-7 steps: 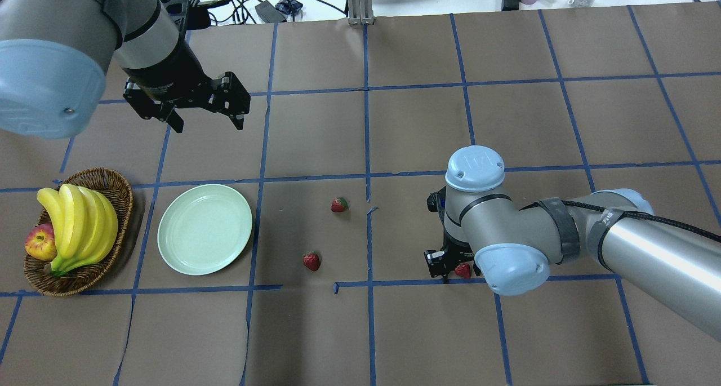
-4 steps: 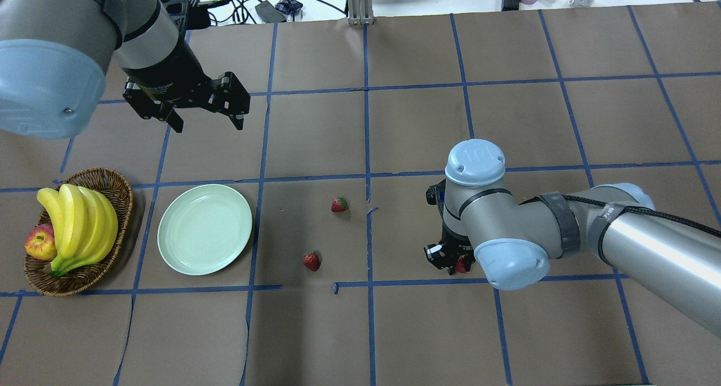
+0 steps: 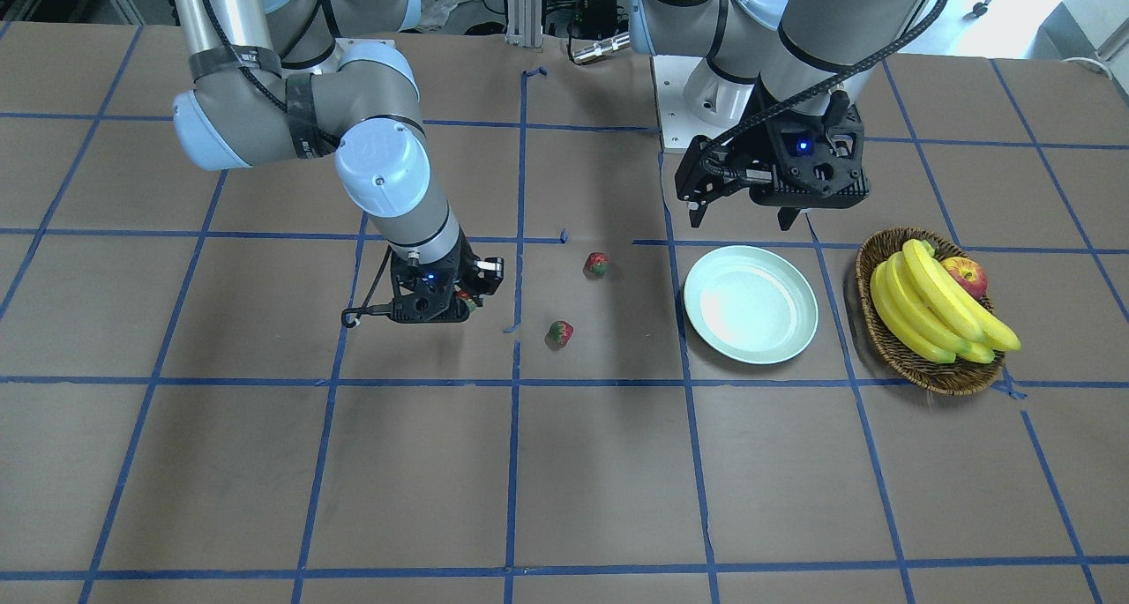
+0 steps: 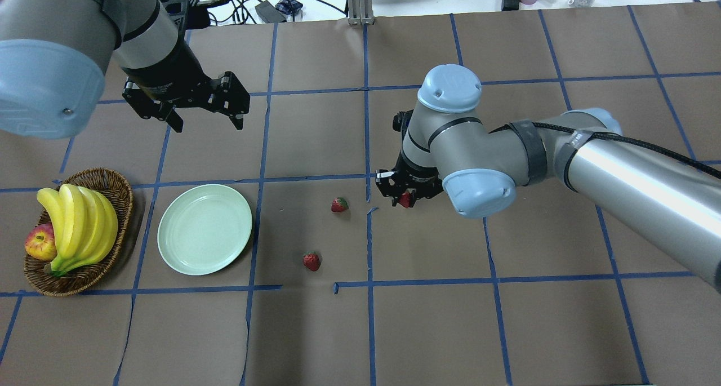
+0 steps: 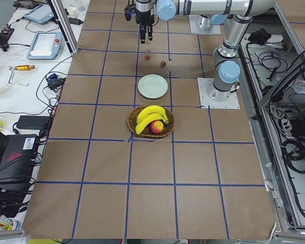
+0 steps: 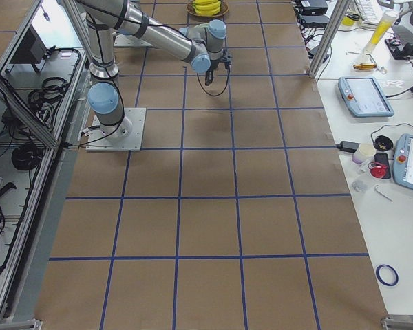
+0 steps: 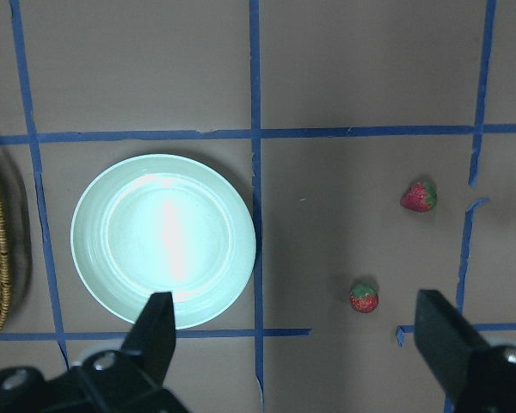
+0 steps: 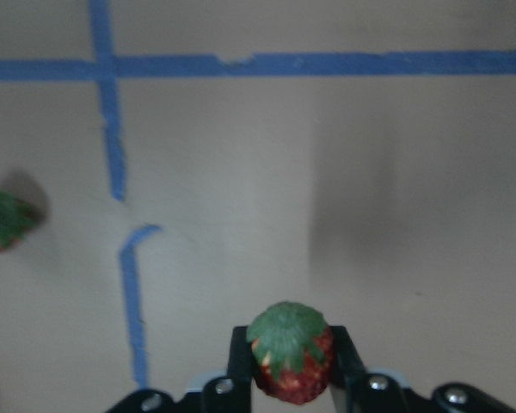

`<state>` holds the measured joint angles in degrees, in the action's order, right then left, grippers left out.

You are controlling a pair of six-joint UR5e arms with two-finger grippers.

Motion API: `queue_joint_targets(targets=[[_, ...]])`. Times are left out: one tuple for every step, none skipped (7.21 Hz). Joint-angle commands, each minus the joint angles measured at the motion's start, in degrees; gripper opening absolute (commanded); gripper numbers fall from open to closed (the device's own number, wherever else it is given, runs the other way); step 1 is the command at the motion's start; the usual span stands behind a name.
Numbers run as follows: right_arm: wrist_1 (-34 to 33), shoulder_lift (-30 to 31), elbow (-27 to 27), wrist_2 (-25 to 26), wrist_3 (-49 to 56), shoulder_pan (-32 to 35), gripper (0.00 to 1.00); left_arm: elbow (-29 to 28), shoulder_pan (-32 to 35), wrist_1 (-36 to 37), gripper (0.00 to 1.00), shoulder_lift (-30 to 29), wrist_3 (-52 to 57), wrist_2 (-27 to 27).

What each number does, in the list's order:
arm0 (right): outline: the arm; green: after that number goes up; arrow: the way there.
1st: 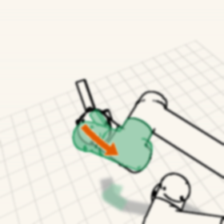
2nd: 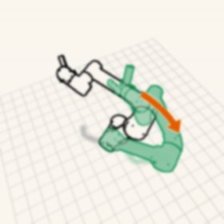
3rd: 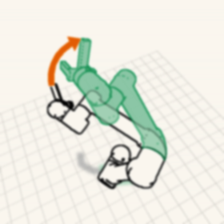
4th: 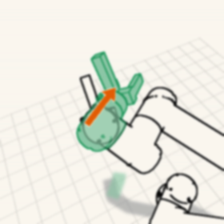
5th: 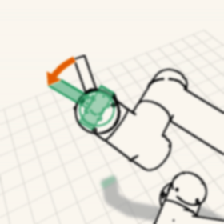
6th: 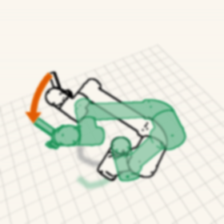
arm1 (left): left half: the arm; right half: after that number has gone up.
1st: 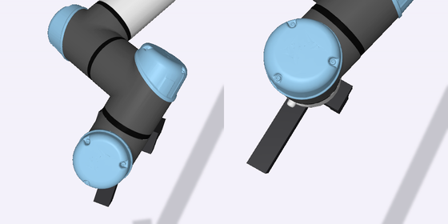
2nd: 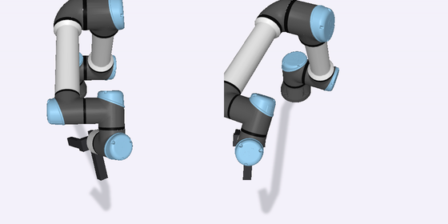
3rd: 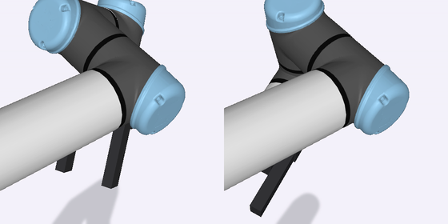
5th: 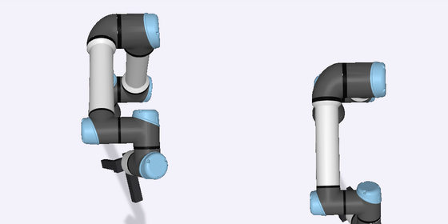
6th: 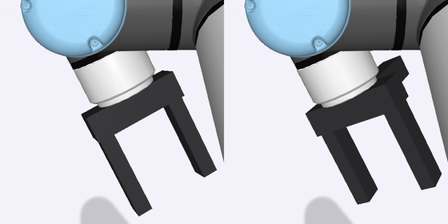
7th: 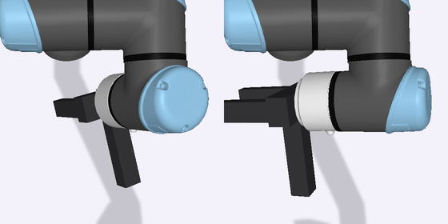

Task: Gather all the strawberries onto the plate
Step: 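Carry the strawberry toward the plate and release it near the others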

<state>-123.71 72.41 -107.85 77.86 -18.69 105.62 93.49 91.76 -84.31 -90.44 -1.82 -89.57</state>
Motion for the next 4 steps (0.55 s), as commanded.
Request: queue_joint_targets(targets=[[-2.75, -6.99, 6.67, -3.16, -12.9, 8.33, 0.0, 0.02, 0.0, 0.02, 1.0, 0.0, -0.02, 0.01], [-4.77, -9.72, 9.04, -2.8, -16.78, 11.24, 0.0, 0.02, 0.0, -0.07, 1.0, 0.0, -0.11, 0.01], [-4.79, -11.49, 10.28, -1.67, -18.82, 12.84, 0.0, 0.02, 0.0, -0.07, 1.0, 0.09, -0.03, 0.01], [-6.01, -12.11, 10.38, -1.57, -19.36, 13.38, 0.0, 0.02, 0.0, -0.07, 1.0, 0.0, -0.11, 0.01]])
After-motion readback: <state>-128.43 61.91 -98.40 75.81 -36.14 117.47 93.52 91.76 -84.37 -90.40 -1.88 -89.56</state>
